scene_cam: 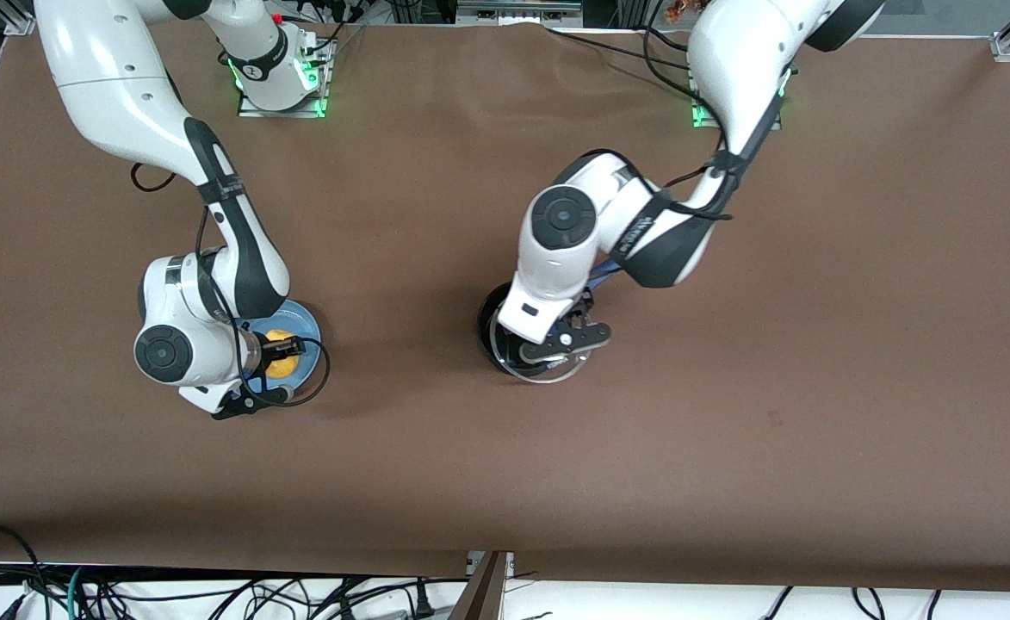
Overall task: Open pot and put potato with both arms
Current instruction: 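Lift the lid aside with the left gripper while the right gripper carries the potato, then lower the potato into the saucepan and open the right gripper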
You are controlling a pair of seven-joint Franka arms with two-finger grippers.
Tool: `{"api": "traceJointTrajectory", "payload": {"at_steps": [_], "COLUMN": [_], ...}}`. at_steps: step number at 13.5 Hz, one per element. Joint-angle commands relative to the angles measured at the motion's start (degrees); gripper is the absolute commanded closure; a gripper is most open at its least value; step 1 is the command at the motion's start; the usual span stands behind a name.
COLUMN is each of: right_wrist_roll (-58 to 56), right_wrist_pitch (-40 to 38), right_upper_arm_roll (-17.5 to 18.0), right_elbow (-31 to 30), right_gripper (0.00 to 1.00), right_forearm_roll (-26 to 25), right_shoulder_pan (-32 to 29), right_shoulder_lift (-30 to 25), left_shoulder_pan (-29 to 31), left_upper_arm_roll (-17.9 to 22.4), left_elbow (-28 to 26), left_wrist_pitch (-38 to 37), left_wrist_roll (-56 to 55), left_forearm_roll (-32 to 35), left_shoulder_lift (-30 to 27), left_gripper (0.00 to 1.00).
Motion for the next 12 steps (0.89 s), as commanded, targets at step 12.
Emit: {"api": "traceJointTrajectory", "payload": {"at_steps": [12], "right_wrist_roll": [48.5], "right_wrist_pitch": [8.4], "right_upper_arm_roll": [2.6], "right_elbow": [11.0], "right_gripper": [0.7], "right_forearm_roll": [13.9], "right_shoulder_pan": [24.9], "right_shoulder_lift": [3.4], "left_shoulder_pan": [24.3], "left_upper_arm_roll": [11.6], "left_elbow": [-37.2], "left_wrist_pitch": [13.7], "left_wrist_roll": [61.9], "left_forearm_roll": [-11.5], "left_shoulder_lift": [-23.4], "left_gripper": [0.48]}}
